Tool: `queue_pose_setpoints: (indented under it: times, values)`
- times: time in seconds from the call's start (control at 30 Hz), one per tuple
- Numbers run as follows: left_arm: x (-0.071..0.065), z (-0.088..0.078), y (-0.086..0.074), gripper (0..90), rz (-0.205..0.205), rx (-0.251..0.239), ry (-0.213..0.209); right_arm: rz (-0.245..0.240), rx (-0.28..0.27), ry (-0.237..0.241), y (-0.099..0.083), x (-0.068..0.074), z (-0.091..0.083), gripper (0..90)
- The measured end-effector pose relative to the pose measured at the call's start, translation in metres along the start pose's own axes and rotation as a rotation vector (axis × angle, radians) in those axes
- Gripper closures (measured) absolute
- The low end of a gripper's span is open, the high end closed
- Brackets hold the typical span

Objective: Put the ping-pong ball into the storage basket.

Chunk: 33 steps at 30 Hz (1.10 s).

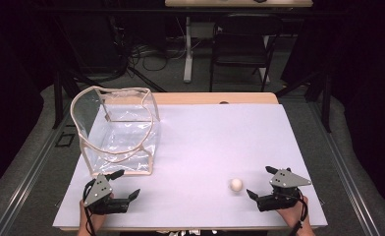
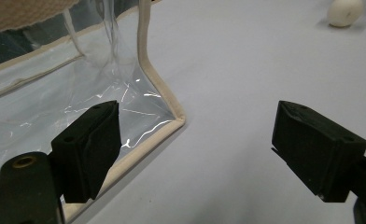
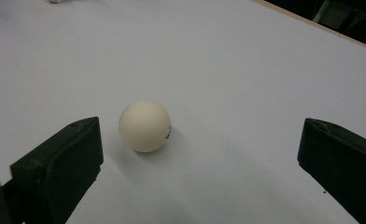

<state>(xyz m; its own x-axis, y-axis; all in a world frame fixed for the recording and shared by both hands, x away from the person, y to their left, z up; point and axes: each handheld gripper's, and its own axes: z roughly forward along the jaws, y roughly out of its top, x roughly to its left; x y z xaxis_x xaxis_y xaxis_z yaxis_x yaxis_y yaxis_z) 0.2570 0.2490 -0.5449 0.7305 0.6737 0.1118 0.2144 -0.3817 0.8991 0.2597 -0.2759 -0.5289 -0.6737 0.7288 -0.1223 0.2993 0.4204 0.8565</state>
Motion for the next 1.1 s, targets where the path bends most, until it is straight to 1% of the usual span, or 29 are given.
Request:
queue_pose_setpoints:
  times: [0.1, 0.3, 0.47, 0.53, 0.6, 0.7, 0.83, 0.9, 1.03, 1.1]
  values:
    - [0.0, 0.0, 0.0, 16.1, -0.004, -0.003, 0.002, 0.001, 0.0, -0.002, 0.0, 0.0, 0.0, 0.0]
    - [-0.002, 0.003, 0.0, 16.1, -0.002, 0.009, 0.0, 0.009, 0.009, 0.003, 0.001, -0.001, 0.001, 0.0]
    - [-0.002, 0.003, -0.001, 16.2, 0.013, 0.011, -0.01, 0.005, 0.018, -0.002, 0.003, 0.001, 0.002, 0.0]
    - [-0.002, 0.003, -0.001, 16.1, 0.007, 0.006, -0.01, 0.005, 0.024, -0.002, 0.003, 0.002, 0.002, 0.0]
    - [-0.002, 0.003, -0.001, 16.1, 0.009, 0.011, -0.01, 0.005, 0.032, -0.001, 0.004, 0.002, 0.002, 0.0]
    - [-0.001, 0.003, -0.001, 16.1, 0.009, 0.012, -0.016, 0.003, 0.03, 0.004, 0.005, 0.002, 0.002, 0.0]
    - [-0.002, 0.004, -0.001, 16.1, 0.008, 0.01, -0.015, 0.006, 0.047, 0.011, 0.007, 0.003, 0.005, 0.0]
    - [-0.002, 0.004, -0.001, 16.1, 0.007, 0.011, -0.015, 0.002, 0.045, 0.012, 0.007, 0.003, 0.005, 0.0]
    - [-0.002, 0.006, -0.001, 16.2, 0.004, 0.019, -0.029, 0.002, 0.045, 0.013, 0.01, 0.004, 0.006, 0.0]
    - [-0.002, 0.006, -0.001, 16.2, 0.005, 0.026, -0.032, 0.001, 0.053, 0.016, 0.011, 0.005, 0.007, 0.0]
